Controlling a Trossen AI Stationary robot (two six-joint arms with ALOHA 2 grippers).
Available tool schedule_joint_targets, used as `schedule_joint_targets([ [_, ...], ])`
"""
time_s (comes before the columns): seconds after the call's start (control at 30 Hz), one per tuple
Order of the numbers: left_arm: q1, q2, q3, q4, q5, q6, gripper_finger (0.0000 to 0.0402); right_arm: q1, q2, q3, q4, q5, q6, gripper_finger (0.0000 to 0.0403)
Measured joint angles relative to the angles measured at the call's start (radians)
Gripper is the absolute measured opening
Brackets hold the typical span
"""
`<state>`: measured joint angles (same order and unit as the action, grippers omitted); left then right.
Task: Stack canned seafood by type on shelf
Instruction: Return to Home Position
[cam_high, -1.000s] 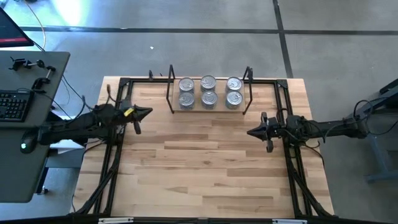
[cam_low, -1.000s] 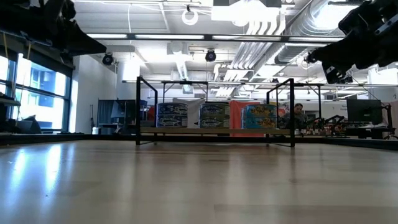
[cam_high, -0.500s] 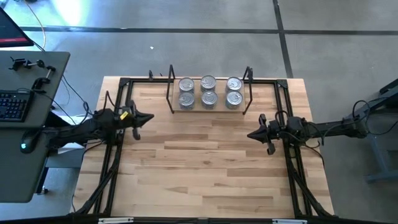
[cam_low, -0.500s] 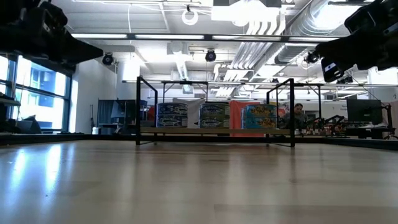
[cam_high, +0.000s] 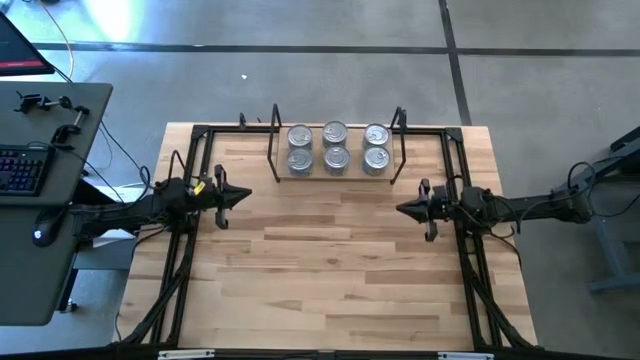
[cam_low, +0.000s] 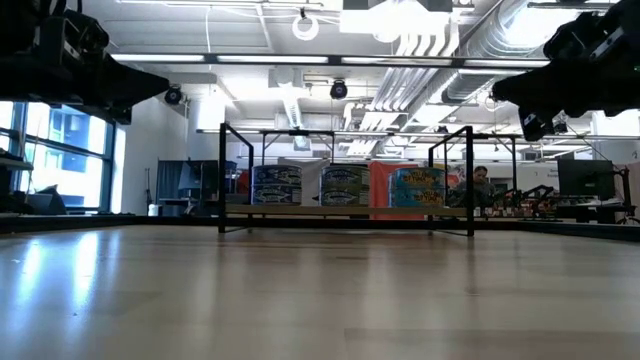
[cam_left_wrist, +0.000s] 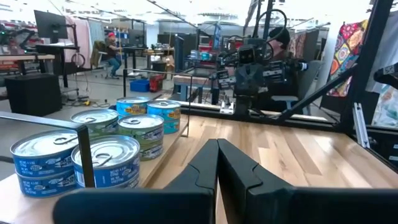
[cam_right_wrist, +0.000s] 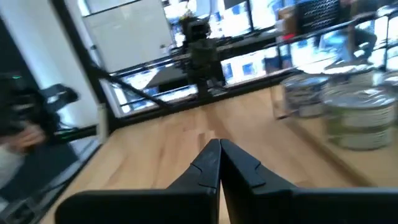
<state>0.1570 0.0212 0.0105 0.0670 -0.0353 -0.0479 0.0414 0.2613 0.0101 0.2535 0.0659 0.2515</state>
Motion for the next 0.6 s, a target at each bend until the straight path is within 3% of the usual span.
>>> schedule_joint_targets([
  [0.17,0.0,0.0,0.0,-0.002,-0.002,0.0,0.0,-0.027,-0.053,0.027,-0.054,-0.179,0.001,0.0],
  [0.47,0.0,0.0,0.001,-0.044,-0.002,-0.003,0.0,-0.086,-0.249,0.045,-0.234,-0.122,-0.049,0.0],
  [0.6,0.0,0.0,0.001,-0.053,-0.002,-0.005,0.0,-0.086,-0.254,0.01,-0.185,-0.12,-0.049,0.0],
])
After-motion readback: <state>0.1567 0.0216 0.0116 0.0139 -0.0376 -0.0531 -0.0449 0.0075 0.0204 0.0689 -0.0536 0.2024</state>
